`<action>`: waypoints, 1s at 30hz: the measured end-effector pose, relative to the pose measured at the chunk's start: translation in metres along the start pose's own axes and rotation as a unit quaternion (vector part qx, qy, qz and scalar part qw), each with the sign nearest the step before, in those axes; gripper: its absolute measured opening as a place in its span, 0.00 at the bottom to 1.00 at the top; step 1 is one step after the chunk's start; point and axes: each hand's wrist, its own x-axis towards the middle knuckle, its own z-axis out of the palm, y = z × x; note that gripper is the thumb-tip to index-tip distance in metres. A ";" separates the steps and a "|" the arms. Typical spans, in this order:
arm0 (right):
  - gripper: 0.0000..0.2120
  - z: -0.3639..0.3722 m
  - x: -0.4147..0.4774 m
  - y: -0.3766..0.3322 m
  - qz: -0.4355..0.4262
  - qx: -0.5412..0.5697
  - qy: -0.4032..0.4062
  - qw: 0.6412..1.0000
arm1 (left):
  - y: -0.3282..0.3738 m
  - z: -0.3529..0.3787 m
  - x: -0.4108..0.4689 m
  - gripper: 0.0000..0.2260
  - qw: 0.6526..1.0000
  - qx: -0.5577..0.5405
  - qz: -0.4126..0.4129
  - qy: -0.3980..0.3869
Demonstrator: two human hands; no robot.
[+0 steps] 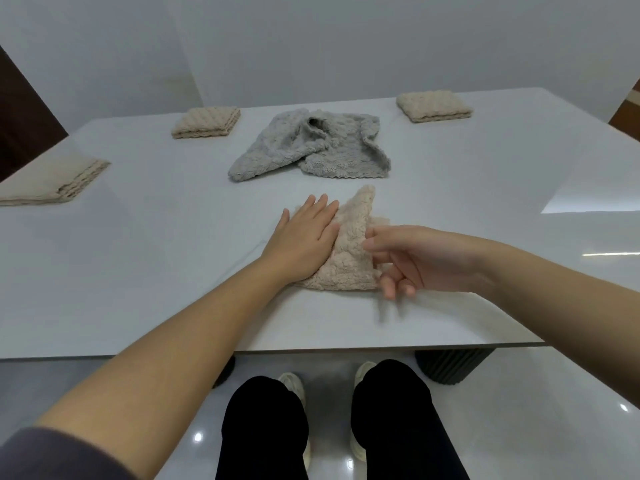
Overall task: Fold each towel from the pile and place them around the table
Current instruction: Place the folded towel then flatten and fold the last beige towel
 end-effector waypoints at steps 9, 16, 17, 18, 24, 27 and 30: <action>0.23 0.005 0.008 0.002 -0.008 -0.043 0.002 0.999 | 0.000 0.001 0.003 0.22 1.000 -0.006 0.001 0.003; 0.27 0.003 0.005 0.000 -0.034 -0.193 0.018 0.980 | 0.001 0.001 0.003 0.22 1.000 0.001 0.002 0.009; 0.24 0.002 0.004 -0.001 -0.038 -0.206 0.022 0.977 | 0.001 0.001 0.003 0.22 1.000 0.002 0.002 0.010; 0.20 0.003 0.003 -0.001 -0.043 -0.219 0.027 0.974 | 0.001 0.002 0.003 0.22 1.000 0.001 0.003 0.011; 0.20 0.000 0.000 -0.003 -0.041 -0.291 0.039 0.955 | 0.001 0.002 0.002 0.23 1.000 0.006 0.001 0.014; 0.18 0.002 0.002 -0.006 -0.040 -0.290 0.044 0.955 | 0.002 0.002 0.002 0.23 1.000 0.007 0.004 0.016; 0.16 0.004 0.001 -0.003 -0.027 -0.279 0.049 0.959 | 0.003 0.002 0.001 0.22 1.000 0.014 0.002 0.019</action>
